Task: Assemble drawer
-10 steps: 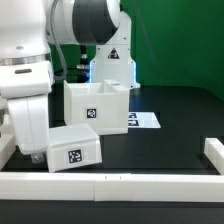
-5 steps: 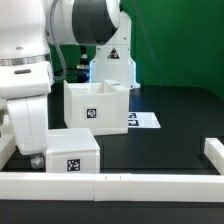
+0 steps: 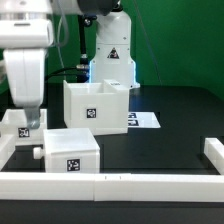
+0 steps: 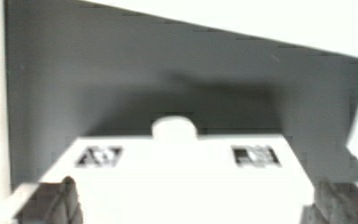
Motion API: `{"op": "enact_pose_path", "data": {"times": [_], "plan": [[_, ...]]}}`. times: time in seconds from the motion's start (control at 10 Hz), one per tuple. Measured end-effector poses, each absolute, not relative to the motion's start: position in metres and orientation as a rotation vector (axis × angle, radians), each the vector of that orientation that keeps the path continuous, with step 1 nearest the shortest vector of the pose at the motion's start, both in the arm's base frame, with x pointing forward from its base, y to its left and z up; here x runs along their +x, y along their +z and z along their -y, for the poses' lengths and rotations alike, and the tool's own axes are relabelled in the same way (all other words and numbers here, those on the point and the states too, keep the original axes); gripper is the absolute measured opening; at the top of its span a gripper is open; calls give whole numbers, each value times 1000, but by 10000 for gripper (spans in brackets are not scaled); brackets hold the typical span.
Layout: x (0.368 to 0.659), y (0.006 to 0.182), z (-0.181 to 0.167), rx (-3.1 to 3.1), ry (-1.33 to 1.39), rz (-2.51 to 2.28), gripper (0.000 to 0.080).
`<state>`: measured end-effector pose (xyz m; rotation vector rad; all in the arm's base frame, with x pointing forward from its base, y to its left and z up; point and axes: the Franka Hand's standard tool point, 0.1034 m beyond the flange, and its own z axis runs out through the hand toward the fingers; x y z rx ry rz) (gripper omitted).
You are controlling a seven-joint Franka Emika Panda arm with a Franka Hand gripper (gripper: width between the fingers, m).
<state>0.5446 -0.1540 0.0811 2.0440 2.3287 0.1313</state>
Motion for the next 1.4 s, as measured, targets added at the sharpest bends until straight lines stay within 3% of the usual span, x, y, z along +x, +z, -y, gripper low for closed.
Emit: {"op": "enact_pose_path", "data": {"times": [0.1,0.6,0.9,1.4], "plan": [[548,89,152,2040,143,-2316,649],[543,84,156,2076,143,-2292,649],[512,101,168,2357,221,-1882,649],[514,100,170,2483,269,-1681,649]]}}
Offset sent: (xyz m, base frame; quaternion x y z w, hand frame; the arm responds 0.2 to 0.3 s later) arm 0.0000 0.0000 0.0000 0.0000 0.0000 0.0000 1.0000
